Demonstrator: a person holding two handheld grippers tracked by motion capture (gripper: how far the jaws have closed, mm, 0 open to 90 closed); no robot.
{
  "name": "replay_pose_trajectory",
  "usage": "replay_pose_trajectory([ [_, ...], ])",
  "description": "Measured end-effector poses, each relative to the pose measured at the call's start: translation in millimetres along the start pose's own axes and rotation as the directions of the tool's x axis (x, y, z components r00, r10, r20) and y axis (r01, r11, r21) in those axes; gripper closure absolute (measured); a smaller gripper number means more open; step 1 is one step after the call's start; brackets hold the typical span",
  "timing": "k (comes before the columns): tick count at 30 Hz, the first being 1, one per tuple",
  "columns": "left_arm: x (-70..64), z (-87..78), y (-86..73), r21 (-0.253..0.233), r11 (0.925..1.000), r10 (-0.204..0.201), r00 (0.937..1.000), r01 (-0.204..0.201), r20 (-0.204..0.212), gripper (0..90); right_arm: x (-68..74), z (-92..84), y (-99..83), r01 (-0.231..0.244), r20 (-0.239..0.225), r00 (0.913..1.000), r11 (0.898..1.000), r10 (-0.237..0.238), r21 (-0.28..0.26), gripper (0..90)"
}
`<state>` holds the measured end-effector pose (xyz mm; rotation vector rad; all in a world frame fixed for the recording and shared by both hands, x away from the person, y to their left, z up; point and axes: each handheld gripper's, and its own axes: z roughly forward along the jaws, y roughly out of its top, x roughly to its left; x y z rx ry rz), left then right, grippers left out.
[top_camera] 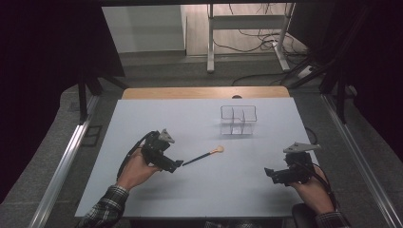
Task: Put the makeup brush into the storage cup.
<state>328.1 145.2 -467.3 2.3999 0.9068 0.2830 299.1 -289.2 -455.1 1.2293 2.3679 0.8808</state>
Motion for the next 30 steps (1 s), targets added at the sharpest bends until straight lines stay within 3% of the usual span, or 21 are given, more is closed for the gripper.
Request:
replay_pose_trajectory([
  [20,-2.4,24.7,24.4,0.072,0.9963,0.045,0.9984,-0.048,0.032,1.2,-0.4,1.0,-0.1,-0.003,-0.003,1.0,1.0,0.003,0.005,0.0],
  [22,-1.4,26.9,27.3,0.101,0.9917,0.077,0.9966,-0.079,0.028,1.2,-0.5,1.0,-0.1,-0.004,-0.004,1.0,1.0,0.004,0.007,0.0],
  [30,-2.1,36.6,35.9,0.135,0.986,0.095,0.9951,-0.098,0.026,0.8,-0.5,1.3,-0.1,-0.005,-0.005,1.0,1.0,0.005,0.014,0.0],
])
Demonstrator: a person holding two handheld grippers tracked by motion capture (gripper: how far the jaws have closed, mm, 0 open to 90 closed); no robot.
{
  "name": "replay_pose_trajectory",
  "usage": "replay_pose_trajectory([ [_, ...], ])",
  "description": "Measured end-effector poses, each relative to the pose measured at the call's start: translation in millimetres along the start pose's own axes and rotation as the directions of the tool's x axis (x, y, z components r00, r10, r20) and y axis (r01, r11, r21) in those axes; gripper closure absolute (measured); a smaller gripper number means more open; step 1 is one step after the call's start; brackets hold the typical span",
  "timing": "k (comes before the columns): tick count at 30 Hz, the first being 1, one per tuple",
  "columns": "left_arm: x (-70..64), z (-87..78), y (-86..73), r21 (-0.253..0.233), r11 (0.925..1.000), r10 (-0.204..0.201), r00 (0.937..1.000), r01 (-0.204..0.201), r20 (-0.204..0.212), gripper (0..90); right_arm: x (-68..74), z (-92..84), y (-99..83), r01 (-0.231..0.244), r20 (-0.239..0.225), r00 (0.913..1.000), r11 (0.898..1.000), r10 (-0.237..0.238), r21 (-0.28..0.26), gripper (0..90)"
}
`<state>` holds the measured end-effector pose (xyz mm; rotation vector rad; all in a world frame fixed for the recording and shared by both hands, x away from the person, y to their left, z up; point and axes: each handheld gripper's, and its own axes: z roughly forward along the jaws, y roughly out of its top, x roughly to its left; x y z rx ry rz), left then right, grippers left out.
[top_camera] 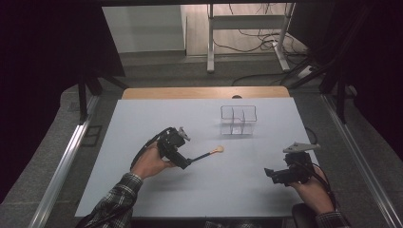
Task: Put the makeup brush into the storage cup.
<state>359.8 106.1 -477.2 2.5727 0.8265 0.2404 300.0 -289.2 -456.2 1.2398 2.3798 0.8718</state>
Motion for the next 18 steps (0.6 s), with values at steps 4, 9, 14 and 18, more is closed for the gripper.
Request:
replay_pose_trajectory([
  [4,-1.7,3.1,7.1,0.012,0.9998,0.015,0.9999,-0.015,-0.002,1.1,0.0,0.4,0.0,0.002,-0.001,1.0,1.0,-0.002,0.001,0.0],
  [9,-4.8,5.4,17.0,0.019,0.9992,0.034,0.9994,-0.034,0.006,3.0,0.0,0.4,0.0,0.002,0.0,1.0,1.0,-0.002,0.002,0.2],
  [14,-9.4,8.9,26.8,0.036,0.9974,0.062,0.9981,-0.062,0.004,3.6,0.1,0.5,0.0,0.004,-0.001,1.0,1.0,-0.004,0.003,0.3],
  [18,-9.3,9.6,29.5,0.041,0.9968,0.069,0.9976,-0.069,0.002,3.7,-0.1,0.3,-0.1,0.003,-0.001,1.0,1.0,-0.003,0.001,0.4],
])
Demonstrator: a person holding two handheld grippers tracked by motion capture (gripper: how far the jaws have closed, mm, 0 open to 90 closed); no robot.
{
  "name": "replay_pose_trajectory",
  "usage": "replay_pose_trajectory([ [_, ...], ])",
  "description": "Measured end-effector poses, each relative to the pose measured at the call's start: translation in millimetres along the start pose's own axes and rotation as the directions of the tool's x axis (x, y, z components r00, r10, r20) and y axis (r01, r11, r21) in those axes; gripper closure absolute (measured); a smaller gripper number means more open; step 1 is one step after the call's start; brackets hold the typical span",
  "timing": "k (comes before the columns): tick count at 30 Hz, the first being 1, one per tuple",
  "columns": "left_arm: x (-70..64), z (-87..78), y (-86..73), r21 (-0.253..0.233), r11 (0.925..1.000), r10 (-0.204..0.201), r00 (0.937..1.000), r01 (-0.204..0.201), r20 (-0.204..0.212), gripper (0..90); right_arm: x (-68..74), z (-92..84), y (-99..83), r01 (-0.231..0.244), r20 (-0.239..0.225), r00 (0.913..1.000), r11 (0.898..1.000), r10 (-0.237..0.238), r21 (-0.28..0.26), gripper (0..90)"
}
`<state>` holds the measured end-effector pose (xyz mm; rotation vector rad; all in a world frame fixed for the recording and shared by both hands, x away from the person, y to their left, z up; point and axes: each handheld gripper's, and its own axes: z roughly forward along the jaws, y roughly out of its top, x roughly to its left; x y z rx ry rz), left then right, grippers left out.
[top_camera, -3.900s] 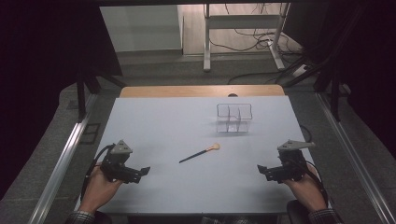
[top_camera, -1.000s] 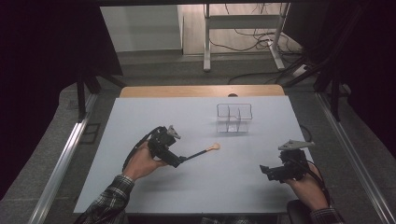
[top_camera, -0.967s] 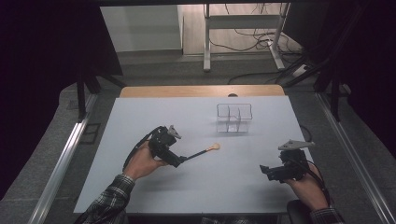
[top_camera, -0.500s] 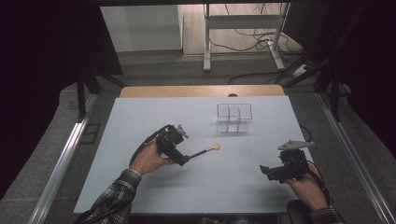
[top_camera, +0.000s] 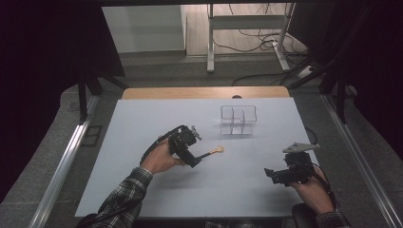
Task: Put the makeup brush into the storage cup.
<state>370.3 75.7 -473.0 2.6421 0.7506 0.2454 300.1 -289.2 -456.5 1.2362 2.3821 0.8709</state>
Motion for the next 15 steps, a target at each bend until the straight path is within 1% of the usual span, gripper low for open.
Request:
replay_pose_trajectory([
  [5,1.7,1.9,-2.2,0.007,1.0,-0.001,1.0,0.001,0.005,6.1,0.1,0.1,0.0,0.002,-0.001,1.0,1.0,-0.002,0.001,0.5],
  [7,1.5,4.6,-3.5,0.013,0.9999,0.002,1.0,-0.002,0.004,6.6,0.4,0.2,0.1,0.003,0.0,1.0,1.0,-0.003,0.002,0.7],
  [15,0.1,17.8,-9.5,0.032,0.9995,-0.001,0.9996,0.0,0.028,10.4,0.6,0.5,0.1,0.01,-0.003,0.9999,1.0,-0.01,0.005,1.3],
])
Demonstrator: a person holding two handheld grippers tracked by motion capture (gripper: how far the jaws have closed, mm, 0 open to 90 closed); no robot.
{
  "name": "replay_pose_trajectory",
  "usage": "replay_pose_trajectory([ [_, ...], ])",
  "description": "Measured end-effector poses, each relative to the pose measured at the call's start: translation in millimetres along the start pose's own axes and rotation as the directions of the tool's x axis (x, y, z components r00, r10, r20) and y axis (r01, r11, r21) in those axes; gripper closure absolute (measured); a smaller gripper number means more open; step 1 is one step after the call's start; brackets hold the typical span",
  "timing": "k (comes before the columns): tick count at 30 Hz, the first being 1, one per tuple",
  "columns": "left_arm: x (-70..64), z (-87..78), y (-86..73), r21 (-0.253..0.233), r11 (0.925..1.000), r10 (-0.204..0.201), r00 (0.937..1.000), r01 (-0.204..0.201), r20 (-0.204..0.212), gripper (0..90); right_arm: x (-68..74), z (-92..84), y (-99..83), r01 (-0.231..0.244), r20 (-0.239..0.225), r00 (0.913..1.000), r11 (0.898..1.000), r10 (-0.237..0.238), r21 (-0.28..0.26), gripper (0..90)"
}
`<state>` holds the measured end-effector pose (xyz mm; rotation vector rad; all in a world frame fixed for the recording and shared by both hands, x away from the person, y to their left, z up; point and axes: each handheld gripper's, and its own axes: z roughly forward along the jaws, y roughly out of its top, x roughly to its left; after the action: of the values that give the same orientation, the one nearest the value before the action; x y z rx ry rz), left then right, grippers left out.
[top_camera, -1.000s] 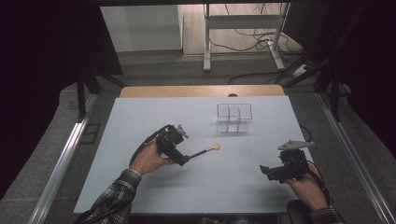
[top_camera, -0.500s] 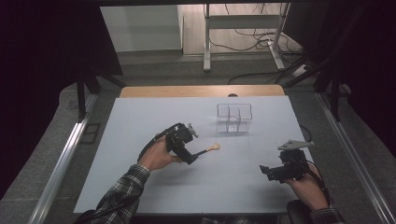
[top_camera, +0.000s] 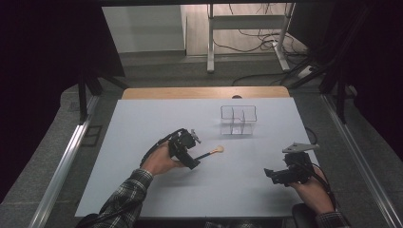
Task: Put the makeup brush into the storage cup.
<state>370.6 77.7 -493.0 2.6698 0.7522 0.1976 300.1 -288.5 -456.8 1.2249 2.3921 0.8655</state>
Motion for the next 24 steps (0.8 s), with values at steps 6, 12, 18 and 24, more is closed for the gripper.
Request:
replay_pose_trajectory([
  [6,-1.0,9.2,-3.4,0.015,0.9999,0.001,0.9999,-0.001,0.017,17.3,0.6,0.3,0.0,0.007,-0.004,1.0,1.0,-0.007,0.002,2.4],
  [12,-0.4,16.3,-6.4,0.032,0.9995,0.001,0.999,-0.002,0.044,29.6,0.7,0.4,0.1,0.009,-0.007,0.9999,1.0,-0.009,0.003,2.9],
  [18,-1.3,14.1,-7.7,0.03,0.9995,0.001,0.9959,-0.004,0.091,48.4,1.0,0.8,0.1,0.015,-0.013,0.9998,1.0,-0.015,0.007,3.5],
  [24,0.2,12.5,-8.4,0.041,0.9991,-0.019,0.9923,0.014,0.122,84.6,1.3,1.2,0.1,0.019,-0.015,0.9997,1.0,-0.019,0.008,3.7],
])
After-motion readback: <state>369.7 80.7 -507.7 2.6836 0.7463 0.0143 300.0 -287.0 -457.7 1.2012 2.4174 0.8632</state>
